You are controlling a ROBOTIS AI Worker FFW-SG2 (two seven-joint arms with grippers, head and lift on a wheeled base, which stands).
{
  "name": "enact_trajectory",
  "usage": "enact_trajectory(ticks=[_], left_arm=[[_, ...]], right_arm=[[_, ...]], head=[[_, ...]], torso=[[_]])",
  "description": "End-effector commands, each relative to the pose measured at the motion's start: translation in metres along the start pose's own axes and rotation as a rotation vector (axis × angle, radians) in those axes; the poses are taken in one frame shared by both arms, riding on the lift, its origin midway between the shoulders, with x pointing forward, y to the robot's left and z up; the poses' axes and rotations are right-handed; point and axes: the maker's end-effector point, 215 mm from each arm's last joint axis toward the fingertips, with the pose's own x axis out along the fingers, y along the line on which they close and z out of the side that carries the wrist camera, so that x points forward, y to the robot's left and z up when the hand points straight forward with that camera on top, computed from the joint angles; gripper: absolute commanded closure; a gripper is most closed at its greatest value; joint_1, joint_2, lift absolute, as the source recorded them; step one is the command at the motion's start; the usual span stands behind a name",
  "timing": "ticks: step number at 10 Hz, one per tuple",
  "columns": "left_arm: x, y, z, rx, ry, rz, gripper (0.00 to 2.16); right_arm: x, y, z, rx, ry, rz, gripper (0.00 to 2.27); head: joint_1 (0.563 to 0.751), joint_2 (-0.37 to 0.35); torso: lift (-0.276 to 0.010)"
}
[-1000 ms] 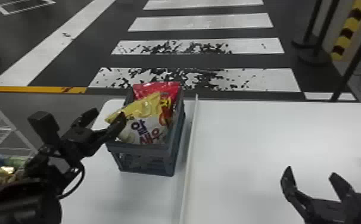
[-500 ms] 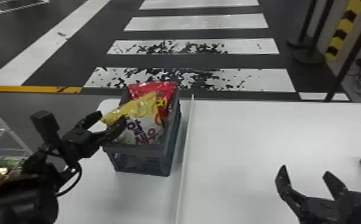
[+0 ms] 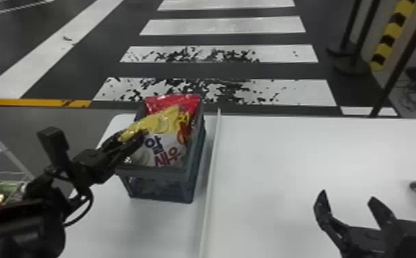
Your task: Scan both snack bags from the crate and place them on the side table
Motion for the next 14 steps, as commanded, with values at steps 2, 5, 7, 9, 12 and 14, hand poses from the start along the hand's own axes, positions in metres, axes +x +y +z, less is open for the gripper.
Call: enact_trajectory(ticks=[2,5,7,9,12,14], left_arm=[[-0.005,-0.001,-0.007,-0.017,0.027,-0.001,2.14],[-0.013,-0.005,0.030,0.026,-0.041,0.023,2.14],[-0.025,-0.013,0.063,0.055,-0.090,0.016,2.14],[-0.031,-0.023,0.086,0.051,-0.113,0.000,2.14],[-0.058,-0.006,0.130,0.051,-0.166,0.028,2.14],[-0.077,0.000,0.163,0.069,-0.197,0.033,2.14]], right_arm=[[0.000,0.001,0.000,0.001,0.000,0.002,0.08],[0.000,0.004,0.000,0.001,0.001,0.007,0.08],[-0.001,0.006,0.001,-0.001,-0.002,0.010,0.08],[-0.002,0.008,-0.001,-0.006,0.000,0.012,0.08],[-0.002,0.011,0.000,-0.008,-0.002,0.015,0.08],[-0.003,0.017,0.000,-0.014,-0.003,0.020,0.08]], head=[[0.695,0.111],[0.695,0.119],[0.695,0.124],[0.695,0.125],[0.695,0.139],[0.695,0.164]], torso=[[-0.095],[-0.095],[-0.095],[-0.095],[-0.095],[-0.095]])
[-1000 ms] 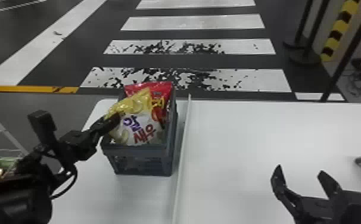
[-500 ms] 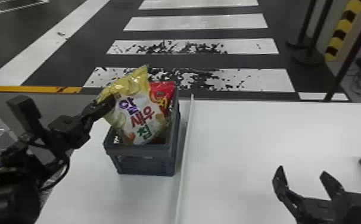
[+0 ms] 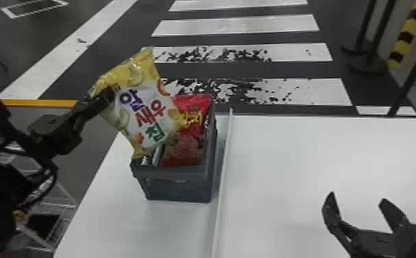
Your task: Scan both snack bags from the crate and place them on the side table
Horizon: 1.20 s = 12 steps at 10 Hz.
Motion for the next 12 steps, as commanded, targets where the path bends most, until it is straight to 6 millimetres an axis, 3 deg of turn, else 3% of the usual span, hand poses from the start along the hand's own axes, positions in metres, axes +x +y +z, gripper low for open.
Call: enact_trajectory(ticks=[1,4,7,10,12], left_arm=[[-0.013,0.001,0.024,-0.034,-0.049,-0.016,2.14],[-0.019,-0.022,0.048,-0.186,-0.165,-0.103,2.14],[-0.017,-0.033,0.052,-0.279,-0.212,-0.155,2.14],[0.001,-0.059,0.035,-0.354,-0.207,-0.208,2.14],[0.016,-0.088,0.016,-0.411,-0.186,-0.258,2.14]], right_arm=[[0.000,0.004,0.001,-0.005,-0.003,0.003,0.08],[0.003,0.010,0.002,-0.019,-0.007,0.012,0.08],[0.003,-0.010,0.009,-0.027,-0.021,-0.020,0.08],[0.005,-0.042,0.026,-0.040,-0.051,-0.074,0.08],[0.009,-0.051,0.034,-0.030,-0.065,-0.089,0.08]], head=[[0.695,0.181],[0.695,0.203],[0.695,0.183],[0.695,0.120],[0.695,0.071]], torso=[[-0.095],[-0.095],[-0.095],[-0.095],[-0.095]])
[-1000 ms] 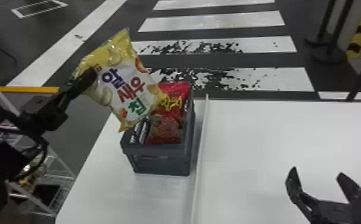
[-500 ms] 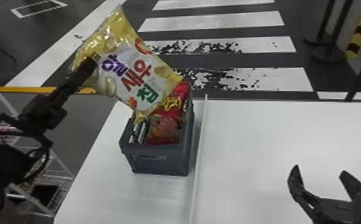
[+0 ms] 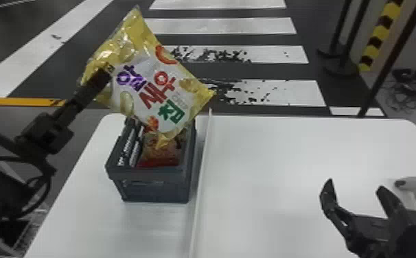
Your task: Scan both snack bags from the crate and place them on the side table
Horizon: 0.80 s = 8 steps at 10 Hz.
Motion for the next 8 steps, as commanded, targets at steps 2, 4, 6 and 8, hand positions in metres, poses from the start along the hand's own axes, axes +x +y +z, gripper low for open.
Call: enact_trajectory(ticks=[2,4,6,8], left_arm=[[0.022,-0.017,-0.059,-0.094,0.062,-0.037,2.14],[0.049,-0.035,-0.116,-0.185,0.128,-0.080,2.14],[0.073,-0.054,-0.158,-0.243,0.162,-0.113,2.14],[0.086,-0.073,-0.200,-0.249,0.239,-0.137,2.14]], right_arm=[[0.006,0.000,0.012,0.022,-0.027,-0.001,0.08],[0.007,-0.003,0.017,0.037,-0.038,-0.006,0.08],[0.007,-0.007,0.024,0.041,-0.051,-0.012,0.08],[0.007,-0.017,0.029,0.036,-0.058,-0.028,0.08]], head=[[0.695,0.027],[0.695,-0.034],[0.695,-0.100],[0.695,-0.154]], torso=[[-0.095],[-0.095],[-0.095],[-0.095]])
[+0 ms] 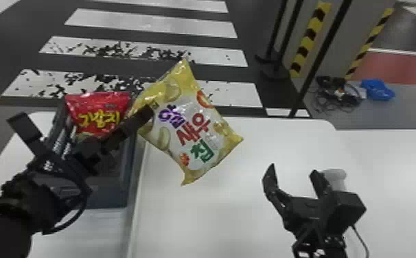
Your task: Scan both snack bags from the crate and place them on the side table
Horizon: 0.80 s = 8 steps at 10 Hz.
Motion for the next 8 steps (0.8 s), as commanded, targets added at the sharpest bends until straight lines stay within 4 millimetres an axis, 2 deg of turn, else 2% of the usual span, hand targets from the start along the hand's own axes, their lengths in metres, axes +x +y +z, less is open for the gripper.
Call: enact_trajectory(ticks=[1,5,8], left_arm=[[0.014,-0.004,-0.030,0.008,0.066,-0.004,2.14],[0.039,-0.002,-0.097,0.015,0.225,-0.010,2.14],[0.058,-0.016,-0.155,0.045,0.360,-0.022,2.13]], right_arm=[[0.001,-0.008,0.005,0.001,-0.008,-0.013,0.08],[0.000,-0.013,0.013,0.000,-0.020,-0.022,0.08],[-0.002,-0.013,0.015,0.002,-0.021,-0.021,0.08]], head=[[0.695,-0.186],[0.695,-0.278],[0.695,-0.328]], torso=[[-0.095],[-0.095],[-0.095]])
